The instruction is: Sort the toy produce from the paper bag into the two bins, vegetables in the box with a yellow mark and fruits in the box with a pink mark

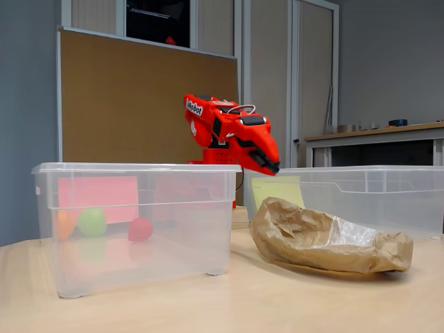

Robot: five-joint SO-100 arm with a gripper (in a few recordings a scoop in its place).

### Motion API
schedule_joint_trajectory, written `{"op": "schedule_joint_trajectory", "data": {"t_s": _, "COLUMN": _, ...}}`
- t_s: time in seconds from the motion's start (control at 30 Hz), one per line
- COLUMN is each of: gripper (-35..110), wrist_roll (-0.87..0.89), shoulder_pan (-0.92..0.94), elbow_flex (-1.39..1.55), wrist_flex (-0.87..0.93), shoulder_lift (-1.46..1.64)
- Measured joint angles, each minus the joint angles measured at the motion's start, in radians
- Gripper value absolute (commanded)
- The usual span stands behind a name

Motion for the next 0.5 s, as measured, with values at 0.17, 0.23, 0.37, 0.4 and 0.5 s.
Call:
{"op": "schedule_joint_trajectory", "data": {"t_s": 0.17, "gripper": 1, "wrist_roll": 0.031, "shoulder_pan": -0.002, "elbow_flex": 0.046, "wrist_flex": 0.204, "shoulder_lift": 0.225}}
{"op": "schedule_joint_trajectory", "data": {"t_s": 0.23, "gripper": 1, "wrist_roll": 0.034, "shoulder_pan": 0.002, "elbow_flex": 0.046, "wrist_flex": 0.25, "shoulder_lift": 0.268}}
{"op": "schedule_joint_trajectory", "data": {"t_s": 0.37, "gripper": 0, "wrist_roll": 0.028, "shoulder_pan": 0.002, "elbow_flex": 0.049, "wrist_flex": 0.35, "shoulder_lift": 0.324}}
{"op": "schedule_joint_trajectory", "data": {"t_s": 0.4, "gripper": 0, "wrist_roll": 0.032, "shoulder_pan": -0.002, "elbow_flex": 0.049, "wrist_flex": 0.374, "shoulder_lift": 0.333}}
{"op": "schedule_joint_trajectory", "data": {"t_s": 0.5, "gripper": 0, "wrist_roll": 0.075, "shoulder_pan": -0.014, "elbow_flex": 0.049, "wrist_flex": 0.462, "shoulder_lift": 0.342}}
